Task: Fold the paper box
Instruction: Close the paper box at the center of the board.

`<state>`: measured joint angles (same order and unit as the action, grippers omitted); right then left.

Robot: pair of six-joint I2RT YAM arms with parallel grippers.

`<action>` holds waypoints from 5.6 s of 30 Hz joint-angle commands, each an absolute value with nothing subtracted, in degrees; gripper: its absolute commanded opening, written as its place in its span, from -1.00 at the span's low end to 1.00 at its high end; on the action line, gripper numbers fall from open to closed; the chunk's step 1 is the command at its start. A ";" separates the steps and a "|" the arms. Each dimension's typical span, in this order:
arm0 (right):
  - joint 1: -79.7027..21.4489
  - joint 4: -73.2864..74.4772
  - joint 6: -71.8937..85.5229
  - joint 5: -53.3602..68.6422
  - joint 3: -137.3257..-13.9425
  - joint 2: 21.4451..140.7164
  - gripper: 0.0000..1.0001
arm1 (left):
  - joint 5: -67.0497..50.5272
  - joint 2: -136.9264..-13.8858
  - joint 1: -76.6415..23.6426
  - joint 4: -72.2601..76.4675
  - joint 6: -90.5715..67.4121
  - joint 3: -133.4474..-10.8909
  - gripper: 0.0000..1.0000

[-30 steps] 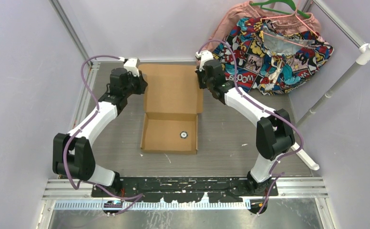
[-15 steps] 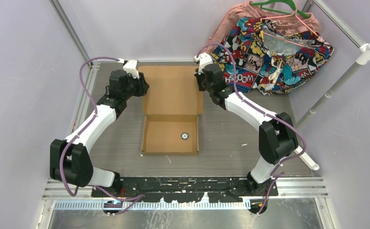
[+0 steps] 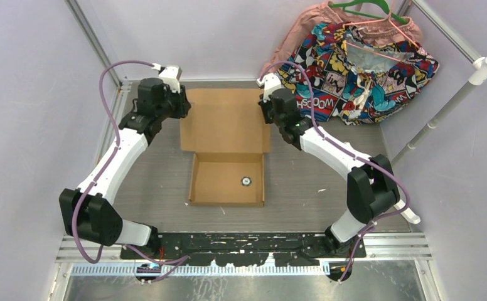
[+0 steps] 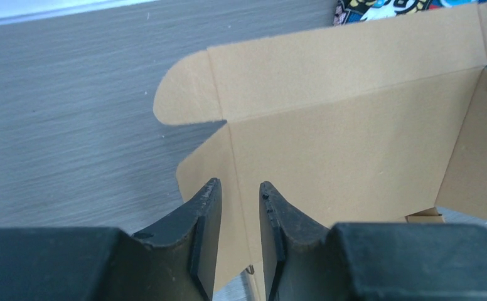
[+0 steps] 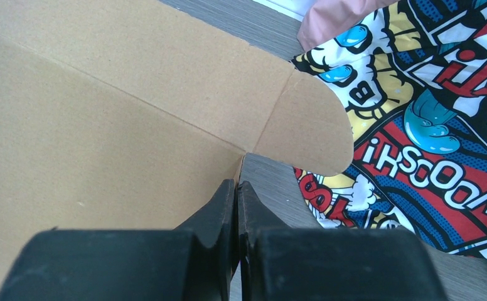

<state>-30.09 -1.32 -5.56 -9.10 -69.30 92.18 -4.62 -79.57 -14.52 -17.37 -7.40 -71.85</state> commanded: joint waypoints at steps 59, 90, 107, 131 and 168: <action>-31.66 -4.92 -8.59 -8.02 -63.48 85.61 -0.90 | -23.30 -91.39 -5.45 -34.64 -3.02 -87.10 -0.73; -31.64 25.41 -1.24 -3.92 -82.71 88.24 -0.76 | -17.17 -75.85 -8.50 -21.61 -5.91 -72.95 -1.00; -31.66 22.87 -0.79 -9.05 -82.96 88.60 -0.98 | -12.36 -75.77 -12.51 -15.49 -9.20 -71.67 -1.00; -36.32 9.38 3.55 -20.97 -78.27 90.11 -0.98 | -3.96 -76.00 -20.04 -2.12 -15.53 -64.56 -0.96; -46.98 3.90 8.65 -37.43 -66.37 81.42 -0.98 | 7.18 -59.93 -22.86 6.39 -17.75 -46.76 -0.90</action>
